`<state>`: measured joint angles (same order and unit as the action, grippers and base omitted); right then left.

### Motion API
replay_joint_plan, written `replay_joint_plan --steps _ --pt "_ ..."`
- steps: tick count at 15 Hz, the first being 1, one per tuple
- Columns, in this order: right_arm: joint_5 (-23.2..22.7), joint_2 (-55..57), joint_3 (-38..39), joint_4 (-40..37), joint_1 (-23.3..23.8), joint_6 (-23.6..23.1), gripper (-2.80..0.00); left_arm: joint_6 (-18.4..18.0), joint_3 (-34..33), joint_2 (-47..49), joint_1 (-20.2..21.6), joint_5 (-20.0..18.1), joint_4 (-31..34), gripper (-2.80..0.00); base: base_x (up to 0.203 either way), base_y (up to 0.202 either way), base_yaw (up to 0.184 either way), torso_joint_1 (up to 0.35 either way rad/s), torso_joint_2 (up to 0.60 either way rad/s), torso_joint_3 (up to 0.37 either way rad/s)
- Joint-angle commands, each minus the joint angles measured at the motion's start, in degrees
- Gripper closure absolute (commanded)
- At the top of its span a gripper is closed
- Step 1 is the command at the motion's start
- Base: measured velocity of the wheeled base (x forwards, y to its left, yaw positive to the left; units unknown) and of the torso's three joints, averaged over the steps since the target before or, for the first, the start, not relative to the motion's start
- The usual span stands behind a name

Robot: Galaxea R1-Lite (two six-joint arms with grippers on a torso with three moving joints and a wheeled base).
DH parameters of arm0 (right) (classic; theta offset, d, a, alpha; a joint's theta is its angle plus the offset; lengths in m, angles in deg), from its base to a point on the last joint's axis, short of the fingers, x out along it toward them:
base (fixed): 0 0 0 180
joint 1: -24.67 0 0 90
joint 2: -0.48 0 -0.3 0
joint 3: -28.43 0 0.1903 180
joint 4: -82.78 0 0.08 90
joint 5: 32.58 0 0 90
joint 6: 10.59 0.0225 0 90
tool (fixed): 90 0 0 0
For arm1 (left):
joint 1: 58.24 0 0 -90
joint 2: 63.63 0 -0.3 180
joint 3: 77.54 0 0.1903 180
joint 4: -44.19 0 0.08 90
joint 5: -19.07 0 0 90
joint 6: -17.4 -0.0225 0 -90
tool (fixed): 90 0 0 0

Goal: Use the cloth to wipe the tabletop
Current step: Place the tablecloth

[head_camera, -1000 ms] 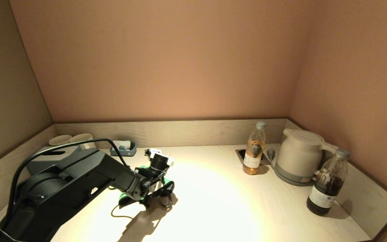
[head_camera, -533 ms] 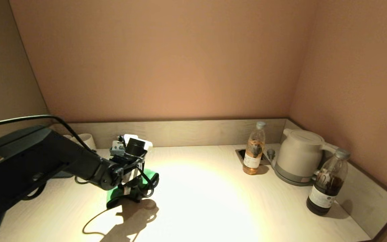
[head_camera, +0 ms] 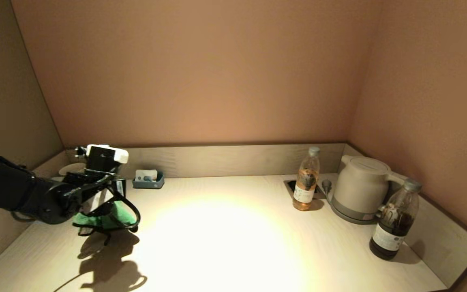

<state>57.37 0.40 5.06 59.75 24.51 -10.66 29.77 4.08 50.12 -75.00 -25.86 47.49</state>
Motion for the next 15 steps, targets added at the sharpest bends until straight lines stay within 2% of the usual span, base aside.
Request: replay_joint_plan --steps 1,6,9,12,15 --pt "0.0 0.1 0.0 0.0 0.0 0.0 0.0 -0.2 -5.4 -7.9 5.5 0.2 0.0 0.0 0.0 0.0 0.0 0.0 0.0 0.0" --pt "0.0 0.1 0.0 0.0 0.0 0.0 0.0 0.1 -9.4 -12.0 18.3 0.3 0.4 0.0 0.0 0.0 0.0 0.0 0.0 0.0" --pt "0.0 0.1 0.0 0.0 0.0 0.0 0.0 2.1 -12.2 -11.4 25.0 0.4 0.5 0.0 0.0 0.0 0.0 0.0 0.0 0.0" --pt "0.0 0.1 0.0 0.0 0.0 0.0 0.0 3.0 -15.1 -8.6 28.5 -0.1 0.0 0.0 0.0 0.0 0.0 0.0 0.0 0.0" --pt "0.0 0.1 0.0 0.0 0.0 0.0 0.0 6.2 -15.0 -4.2 28.7 0.0 -0.1 0.0 0.0 0.0 0.0 0.0 0.0 0.0"
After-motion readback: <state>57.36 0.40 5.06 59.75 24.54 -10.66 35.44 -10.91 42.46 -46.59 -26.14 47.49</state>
